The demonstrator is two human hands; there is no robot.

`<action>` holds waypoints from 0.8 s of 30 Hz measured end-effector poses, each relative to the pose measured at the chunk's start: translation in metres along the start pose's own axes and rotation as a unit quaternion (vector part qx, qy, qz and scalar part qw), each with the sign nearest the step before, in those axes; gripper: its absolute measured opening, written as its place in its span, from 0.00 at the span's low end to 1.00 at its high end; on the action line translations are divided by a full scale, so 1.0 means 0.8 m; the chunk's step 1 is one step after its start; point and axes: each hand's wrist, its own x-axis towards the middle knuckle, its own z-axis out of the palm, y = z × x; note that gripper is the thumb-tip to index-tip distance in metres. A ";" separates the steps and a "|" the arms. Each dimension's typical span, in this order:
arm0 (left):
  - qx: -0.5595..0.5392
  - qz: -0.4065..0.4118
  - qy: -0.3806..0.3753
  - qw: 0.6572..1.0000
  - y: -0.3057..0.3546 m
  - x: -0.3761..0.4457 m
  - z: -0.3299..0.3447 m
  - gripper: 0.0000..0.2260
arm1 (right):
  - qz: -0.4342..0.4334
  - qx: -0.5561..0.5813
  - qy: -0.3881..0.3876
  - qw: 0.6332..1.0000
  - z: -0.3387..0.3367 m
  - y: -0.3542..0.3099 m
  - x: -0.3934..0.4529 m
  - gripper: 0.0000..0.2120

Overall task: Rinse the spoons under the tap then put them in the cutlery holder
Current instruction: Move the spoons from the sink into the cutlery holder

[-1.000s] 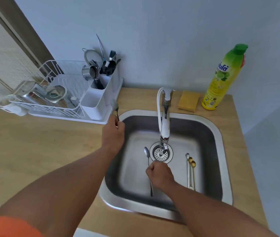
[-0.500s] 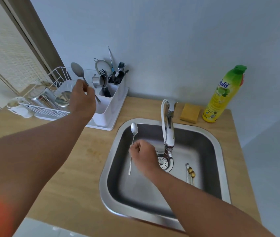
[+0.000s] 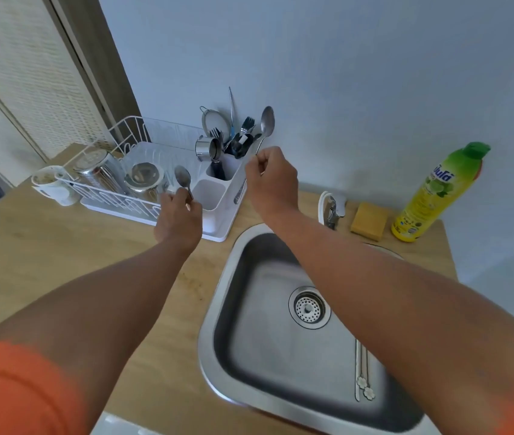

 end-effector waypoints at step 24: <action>-0.084 -0.042 -0.003 0.996 -0.029 -0.047 0.028 0.08 | 0.069 -0.096 -0.141 0.983 0.105 0.056 -0.043 0.09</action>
